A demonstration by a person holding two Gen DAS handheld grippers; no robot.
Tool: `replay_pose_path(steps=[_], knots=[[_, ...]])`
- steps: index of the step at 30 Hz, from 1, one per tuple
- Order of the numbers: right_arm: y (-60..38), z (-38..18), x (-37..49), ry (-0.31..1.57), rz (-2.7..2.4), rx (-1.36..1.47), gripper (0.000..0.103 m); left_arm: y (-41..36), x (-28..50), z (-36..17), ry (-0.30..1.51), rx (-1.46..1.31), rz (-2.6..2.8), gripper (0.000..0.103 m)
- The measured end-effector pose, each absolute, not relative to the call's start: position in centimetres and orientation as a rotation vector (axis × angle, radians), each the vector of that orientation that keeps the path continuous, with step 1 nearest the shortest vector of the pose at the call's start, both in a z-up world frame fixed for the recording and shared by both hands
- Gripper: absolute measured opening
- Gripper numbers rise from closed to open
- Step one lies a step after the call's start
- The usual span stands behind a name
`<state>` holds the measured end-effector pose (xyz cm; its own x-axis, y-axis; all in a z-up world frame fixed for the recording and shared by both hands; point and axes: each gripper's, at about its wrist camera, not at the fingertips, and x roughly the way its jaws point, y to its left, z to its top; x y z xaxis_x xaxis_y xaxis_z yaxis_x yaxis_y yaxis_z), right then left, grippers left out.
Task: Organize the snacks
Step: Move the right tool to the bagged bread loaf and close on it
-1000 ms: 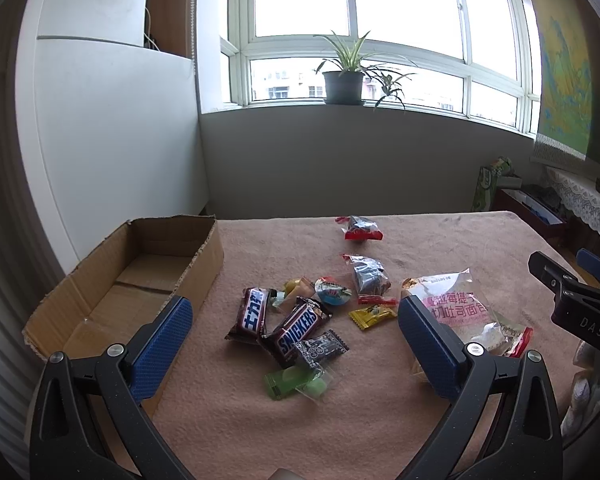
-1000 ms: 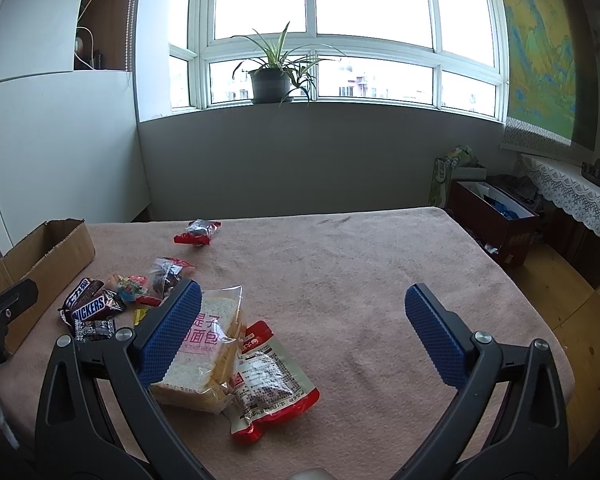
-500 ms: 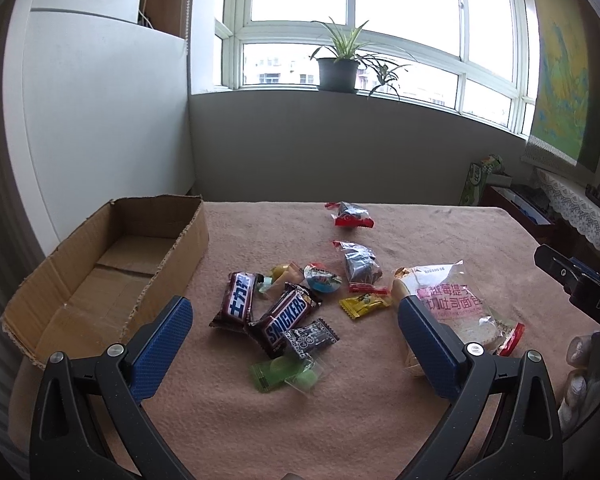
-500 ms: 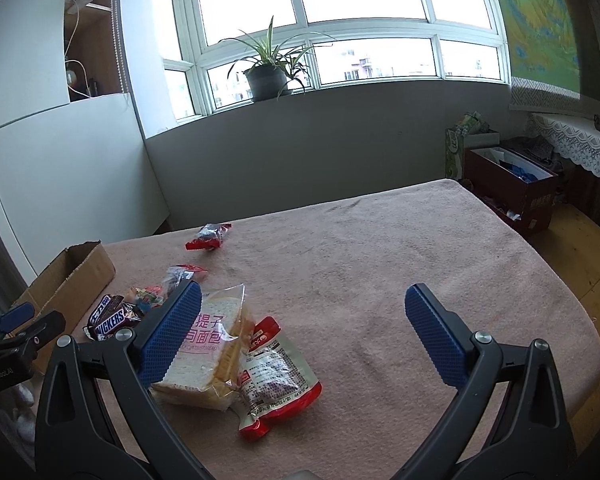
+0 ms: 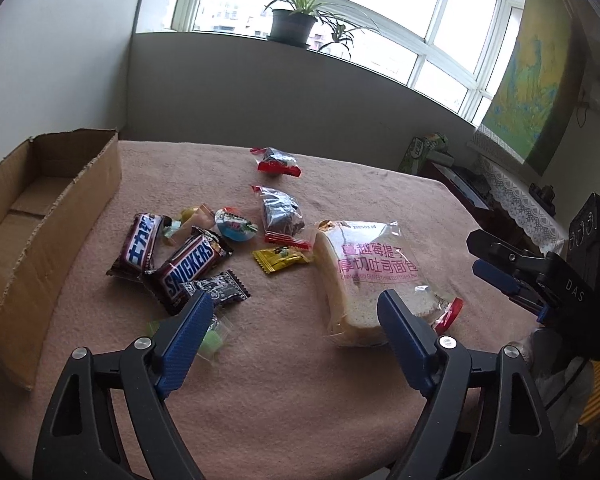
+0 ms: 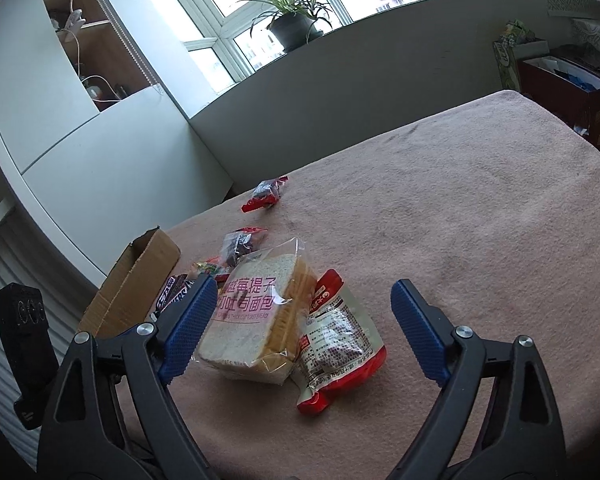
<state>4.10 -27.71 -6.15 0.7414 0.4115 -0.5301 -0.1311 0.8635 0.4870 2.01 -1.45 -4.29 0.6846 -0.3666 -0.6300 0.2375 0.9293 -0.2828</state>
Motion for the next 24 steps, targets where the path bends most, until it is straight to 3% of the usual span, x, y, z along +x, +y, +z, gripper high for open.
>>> replay_pose_path(steps=[2,6,10,17,24], knots=[[-27.1,-6.5,4.5,0.704,0.33,0.434,0.087,-1.8,2.2,-4.6,0.766,-0.191,-0.365,0.077],[-25.6,-7.3,5.2,0.765,0.384,0.409,0.067,-3.0,2.4,-5.0,0.802,-0.181,-0.414,0.067],[-24.4,-8.3,5.9,0.82,0.427,0.401,0.056,-4.1,3.0,-5.6,0.84,-0.178,-0.463,0.057],[-23.6,-8.9,6.4,0.847,0.439,0.376,0.053,-4.7,4.2,-6.5,0.887,-0.211,-0.501,0.053],[-23.8,-9.0,6.5,0.859,0.448,0.374,0.043,-5.1,4.9,-6.7,0.896,-0.238,-0.531,0.042]])
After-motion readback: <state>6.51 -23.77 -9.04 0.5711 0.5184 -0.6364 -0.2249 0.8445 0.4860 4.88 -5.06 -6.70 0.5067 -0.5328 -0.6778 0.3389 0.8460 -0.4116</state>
